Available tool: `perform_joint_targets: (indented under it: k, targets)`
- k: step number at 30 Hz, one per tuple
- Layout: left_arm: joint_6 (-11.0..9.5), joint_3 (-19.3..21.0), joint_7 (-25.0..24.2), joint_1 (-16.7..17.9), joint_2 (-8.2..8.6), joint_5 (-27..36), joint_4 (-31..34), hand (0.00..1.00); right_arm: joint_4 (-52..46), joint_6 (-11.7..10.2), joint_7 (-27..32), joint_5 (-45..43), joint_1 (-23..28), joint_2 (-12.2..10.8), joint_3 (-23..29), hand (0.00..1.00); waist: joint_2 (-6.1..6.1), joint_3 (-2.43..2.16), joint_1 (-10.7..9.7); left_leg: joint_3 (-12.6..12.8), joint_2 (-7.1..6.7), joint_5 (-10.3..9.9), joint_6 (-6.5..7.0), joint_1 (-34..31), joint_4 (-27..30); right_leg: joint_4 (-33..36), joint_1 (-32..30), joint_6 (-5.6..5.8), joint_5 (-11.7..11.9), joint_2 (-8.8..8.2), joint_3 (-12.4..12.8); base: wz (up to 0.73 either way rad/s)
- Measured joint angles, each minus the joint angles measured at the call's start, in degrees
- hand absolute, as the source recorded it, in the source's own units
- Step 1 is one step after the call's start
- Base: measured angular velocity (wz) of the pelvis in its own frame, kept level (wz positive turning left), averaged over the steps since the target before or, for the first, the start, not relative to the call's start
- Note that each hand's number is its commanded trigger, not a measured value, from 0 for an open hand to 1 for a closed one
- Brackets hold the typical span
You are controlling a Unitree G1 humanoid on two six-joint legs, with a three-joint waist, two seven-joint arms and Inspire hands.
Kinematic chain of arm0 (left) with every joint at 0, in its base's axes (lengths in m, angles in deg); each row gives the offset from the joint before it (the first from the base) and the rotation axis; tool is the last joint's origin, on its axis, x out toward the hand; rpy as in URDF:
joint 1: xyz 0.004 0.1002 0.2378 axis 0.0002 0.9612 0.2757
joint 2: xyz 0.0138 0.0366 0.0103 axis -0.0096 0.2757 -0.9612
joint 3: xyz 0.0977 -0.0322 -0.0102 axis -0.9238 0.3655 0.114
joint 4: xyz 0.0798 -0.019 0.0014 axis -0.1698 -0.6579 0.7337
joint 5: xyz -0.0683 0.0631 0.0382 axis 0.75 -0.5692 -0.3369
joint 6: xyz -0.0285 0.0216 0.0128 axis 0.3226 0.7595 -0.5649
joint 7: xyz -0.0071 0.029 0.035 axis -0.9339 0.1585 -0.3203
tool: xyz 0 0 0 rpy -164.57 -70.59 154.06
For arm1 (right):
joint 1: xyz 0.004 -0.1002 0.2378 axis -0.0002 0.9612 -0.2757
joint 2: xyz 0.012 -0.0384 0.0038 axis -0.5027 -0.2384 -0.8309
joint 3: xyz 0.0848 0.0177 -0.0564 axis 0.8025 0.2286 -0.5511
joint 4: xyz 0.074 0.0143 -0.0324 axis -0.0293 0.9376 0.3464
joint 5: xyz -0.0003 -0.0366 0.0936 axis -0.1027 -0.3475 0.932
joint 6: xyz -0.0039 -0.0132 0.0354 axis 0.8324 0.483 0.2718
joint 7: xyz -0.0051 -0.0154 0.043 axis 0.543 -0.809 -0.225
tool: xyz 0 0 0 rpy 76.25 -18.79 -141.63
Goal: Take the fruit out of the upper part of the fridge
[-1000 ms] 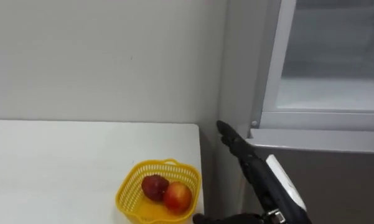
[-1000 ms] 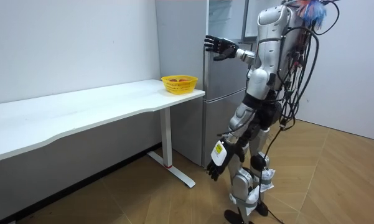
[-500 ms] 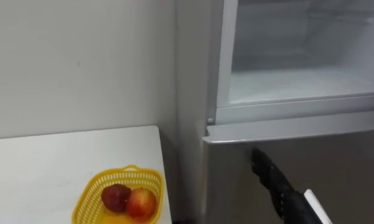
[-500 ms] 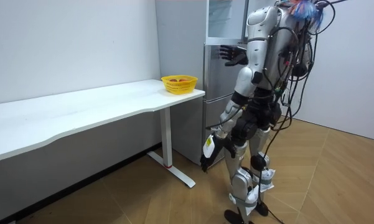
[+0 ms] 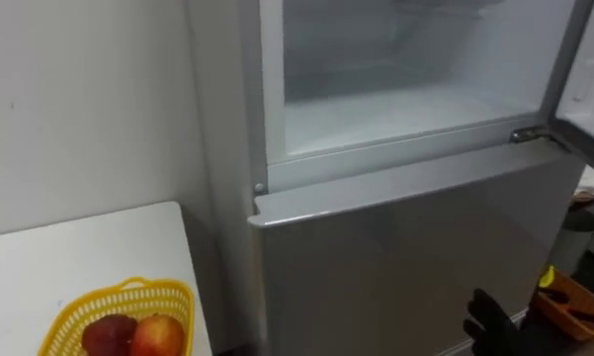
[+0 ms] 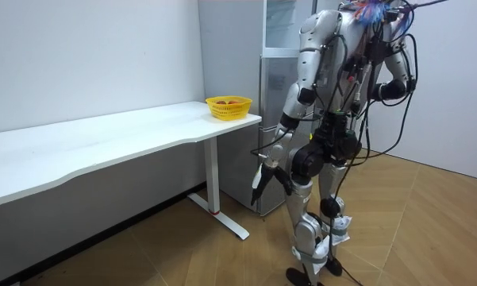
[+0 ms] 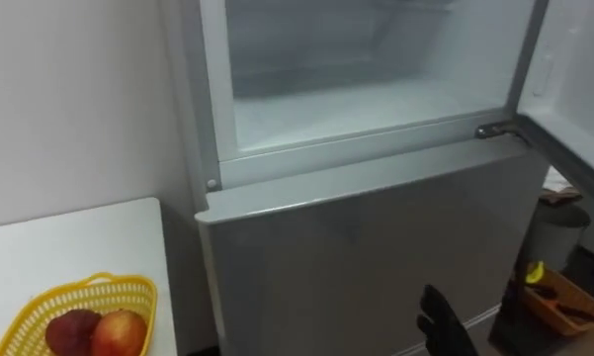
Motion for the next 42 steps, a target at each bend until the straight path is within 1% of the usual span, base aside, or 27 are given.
perform_joint_targets:
  k: [2, 3, 4, 5, 7, 9, 10, 12, 13, 15, 17, 18, 19, 21, 22, 24, 25, 27, 28, 29, 30, 31, 35, 36, 37, 39, 42]
  targets:
    - [-0.01, -0.33, -0.06, 0.0, 0.0, 0.0, 0.08, 0.0, 1.72, 0.25, -0.08, 5.16, 0.3, -0.02, 0.04, 0.0, 0.09, -0.05, -0.42, 0.3, 0.08, -0.07, -0.05, -0.2, 0.0, 0.07, -0.47, -0.08, 0.05, 0.05, 0.18, -0.17]
    - [-0.01, -0.36, -0.06, 0.06, 0.0, 0.01, 0.22, 0.0, 3.16, 0.54, -0.04, 9.52, 0.29, -0.02, 0.28, 0.0, -0.07, -0.01, -1.41, 0.32, 0.09, -0.09, -0.05, -0.36, 0.01, 0.06, -0.61, -0.08, 0.05, 0.05, 0.16, 0.0]
    - [0.0, -0.32, -0.06, 0.06, -0.01, 0.03, 0.46, 0.0, 3.85, 0.71, -0.04, 11.69, 0.28, -0.04, 0.51, 0.0, -0.01, -0.07, -1.74, 0.32, 0.09, -0.1, -0.05, -0.38, 0.01, 0.05, -0.62, -0.08, 0.05, 0.05, 0.15, 0.0]
    - [-0.01, -0.31, -0.06, 0.08, -0.01, 0.03, 0.77, 0.0, 5.15, 1.17, -0.04, 16.0, 0.42, -0.12, 1.41, 0.0, -0.25, 0.05, -1.98, 0.31, 0.08, -0.13, -0.06, -0.37, 0.01, 0.05, -0.62, -0.07, 0.04, 0.06, 0.15, 0.0]
    - [-0.02, -0.29, -0.01, 0.0, -0.08, 1.02, 1.21, 0.0, 7.48, 1.2, -0.05, 22.46, 0.54, -0.22, 2.84, 0.0, -0.48, 0.01, -2.32, 0.22, 0.07, -0.15, -0.06, -0.34, 0.03, 0.03, -0.58, -0.07, 0.04, 0.05, 0.12, 0.0]
    - [-0.03, -0.24, 0.06, -0.16, -0.27, 1.38, 1.2, 0.0, 8.73, 1.54, 0.73, 31.8, 0.47, -0.68, 5.04, 0.0, -0.57, 0.06, -2.78, 0.23, 0.05, -0.22, -0.06, -0.37, 0.04, -0.05, -0.63, -0.05, 0.02, 0.08, 0.18, 0.0]
    - [-0.03, -0.25, 0.07, -0.12, -0.33, 1.89, 1.18, 0.0, 8.93, 1.63, 1.13, 34.12, 0.18, -0.88, 5.71, 0.0, -0.6, 0.08, -3.03, 0.23, 0.05, -0.22, -0.06, -0.35, 0.05, -0.04, -0.59, -0.05, 0.02, 0.09, 0.2, 0.0]
    - [-0.03, -0.27, 0.27, -0.12, -0.69, 3.42, 1.15, 0.0, 10.25, 1.61, 3.23, 41.14, -1.38, -1.28, 8.26, 0.0, -0.82, 0.13, -3.46, 0.29, 0.04, -0.24, -0.08, -0.22, 0.07, -0.01, -0.52, -0.05, 0.01, 0.12, 0.33, 0.0]
    - [-0.03, -0.27, 0.57, -0.14, -0.73, 3.44, 1.18, 0.0, 10.3, 1.57, 3.89, 42.99, -1.5, -1.31, 8.92, 0.0, -0.92, 0.16, -3.4, 0.29, 0.02, -0.24, -0.08, -0.19, 0.05, 0.04, -0.57, -0.04, -0.01, 0.12, 0.37, 0.0]
    - [-0.04, -0.26, 0.86, -0.15, -1.17, 3.51, 1.51, 0.0, 10.29, 1.38, 6.61, 50.47, -1.84, -1.23, 10.55, 0.0, -1.32, 0.22, -3.39, 0.27, 0.01, -0.24, -0.08, -0.21, 0.02, 0.07, -0.87, -0.03, -0.12, 0.11, 0.41, 0.0]
    - [-0.16, 1.2, 0.86, 0.19, -1.22, 3.5, 1.88, 0.0, 10.27, 1.42, 9.08, 54.83, -3.2, -1.26, 12.64, 0.0, -1.62, 0.26, -3.65, 0.47, -0.03, -0.22, -0.07, -0.33, 0.01, 0.39, -0.75, -0.04, -0.17, 0.05, 0.33, 0.0]
    - [-0.18, 1.99, 0.85, 0.5, -1.28, 3.42, 2.12, 0.0, 10.27, 1.42, 10.8, 57.16, -4.82, -1.24, 15.19, 0.0, -1.68, 0.28, -4.01, 0.49, -0.08, -0.22, -0.05, -0.43, 0.03, 0.51, -0.93, 0.0, -0.2, 0.0, 0.24, 0.0]
    - [-0.25, 2.52, 0.87, 0.68, -1.29, 3.36, 2.18, 0.0, 10.27, 1.38, 11.67, 58.17, -5.83, -1.23, 16.7, 0.0, -1.72, 0.27, -4.22, 0.49, -0.11, -0.21, -0.05, -0.47, 0.03, 0.55, -1.02, 0.02, -0.21, 0.0, 0.24, 0.0]
    - [-0.27, 4.59, 1.38, 1.13, -1.71, 3.42, 2.4, 0.0, 10.18, 0.27, 15.43, 60.26, -9.68, -1.09, 22.54, 0.0, -2.11, 0.18, -5.09, 0.49, -0.18, -0.21, -0.03, -0.85, 0.1, 0.78, -1.48, 0.1, -0.33, -0.05, 0.33, 0.02]
    - [-0.27, 4.96, 1.7, 1.3, -1.87, 3.41, 2.81, 0.0, 9.91, -0.14, 16.59, 60.57, -10.23, -1.07, 23.81, 0.0, -2.28, 0.19, -5.26, 0.38, -0.18, -0.19, -0.01, -0.98, 0.11, 0.77, -1.46, 0.09, -0.34, -0.08, 0.28, 0.07]
    - [-0.28, 7.27, 2.94, 2.45, -2.02, 3.34, 4.49, 0.0, 8.24, -0.7, 21.01, 60.82, -10.86, -1.0, 28.97, 0.0, -3.08, 0.02, -5.76, -0.05, -0.17, -0.18, -0.01, -1.32, 0.15, 0.78, -1.52, 0.05, -0.63, -0.09, 0.04, 0.1]
    - [-0.28, 7.93, 3.12, 2.68, -2.02, 3.2, 4.89, 0.0, 8.24, -0.81, 22.09, 60.69, -11.22, -0.91, 30.09, 0.0, -3.26, 0.02, -5.88, -0.05, -0.17, -0.18, -0.01, -1.38, 0.17, 0.74, -1.56, 0.05, -0.65, -0.06, 0.04, 0.05]
    - [-0.25, 10.07, 3.59, 3.64, -2.0, 2.86, 6.81, 0.0, 8.26, -1.52, 26.28, 60.39, -12.74, -0.87, 34.59, 0.0, -3.87, 0.05, -6.77, -0.02, -0.21, -0.18, -0.02, -1.94, 0.18, 0.7, -2.07, 0.04, -0.67, -0.03, 0.0, 0.0]
    - [-0.16, 10.16, 3.72, 3.65, -2.01, 2.73, 6.91, 0.0, 8.26, -1.63, 27.31, 60.28, -13.05, -0.85, 35.71, 0.0, -3.88, 0.06, -6.9, -0.02, -0.2, -0.17, -0.02, -2.08, 0.19, 0.75, -2.23, 0.04, -0.67, 0.03, 0.0, 0.0]
    - [0.11, 10.17, 3.81, 3.93, -2.01, 2.42, 7.45, 0.0, 8.25, -2.01, 29.58, 59.78, -13.71, -0.64, 37.37, 0.0, -3.63, -0.14, -7.3, -0.02, -0.22, -0.17, -0.02, -2.27, 0.17, 0.87, -2.51, 0.04, -0.67, 0.22, 0.05, 0.0]
    - [0.3, 10.18, 3.81, 4.51, -2.01, 2.28, 8.19, 0.0, 8.29, -2.17, 31.8, 59.56, -14.72, -0.29, 38.77, 0.0, -3.66, -0.13, -7.87, 0.01, -0.24, -0.17, -0.01, -2.31, 0.16, 0.86, -2.57, 0.04, -0.67, 0.22, 0.04, -0.05]
    - [0.34, 10.18, 3.81, 4.74, -2.01, 2.31, 8.41, 0.0, 8.38, -2.39, 33.54, 59.51, -15.53, 0.4, 39.93, 0.0, -3.86, 0.0, -8.06, 0.12, -0.25, -0.17, -0.01, -2.3, 0.16, 0.87, -2.62, 0.05, -0.67, 0.22, 0.05, -0.05]
    - [0.32, 11.44, 3.8, 4.44, -1.98, 2.33, 9.1, 0.0, 8.19, -3.27, 35.98, 59.39, -16.72, 1.42, 42.63, 0.0, -3.81, -0.08, -8.5, 0.28, -0.23, -0.17, -0.01, -2.77, 0.1, 0.97, -3.25, 0.07, -0.68, 0.28, 0.27, -0.02]
    - [0.35, 11.9, 3.79, 4.48, -1.92, 2.39, 9.03, 0.0, 6.96, -3.31, 36.25, 59.38, -16.66, 1.55, 42.8, 0.0, -3.72, -0.02, -8.56, 0.14, -0.23, -0.17, -0.01, -2.98, 0.07, 1.05, -3.52, 0.06, -0.68, 0.32, 0.31, 0.0]
    - [0.38, 11.95, 3.74, 4.55, -1.92, 2.41, 8.94, 0.0, 6.17, -3.32, 36.24, 59.38, -16.66, 1.55, 42.8, 0.0, -3.61, -0.01, -8.62, 0.14, -0.23, -0.17, -0.01, -2.99, 0.07, 1.08, -3.53, 0.06, -0.68, 0.33, 0.34, 0.0]
    - [0.82, 11.98, 3.36, 4.59, -1.91, 2.65, 8.94, 0.0, 3.42, -3.32, 36.14, 59.38, -16.61, 1.64, 42.78, 0.0, -3.35, -0.15, -9.12, 0.15, -0.2, -0.17, -0.02, -2.94, 0.08, 1.11, -3.51, 0.02, -0.71, 0.35, 0.36, 0.0]
    - [0.83, 12.24, 3.14, 4.67, -1.59, 2.54, 8.89, 0.0, 2.1, -3.25, 34.99, 59.36, -16.72, 2.34, 42.78, 0.0, -3.4, -0.14, -9.13, 0.35, -0.15, -0.17, -0.02, -2.85, 0.05, 0.95, -3.44, 0.01, -0.7, 0.36, 0.42, 0.0]
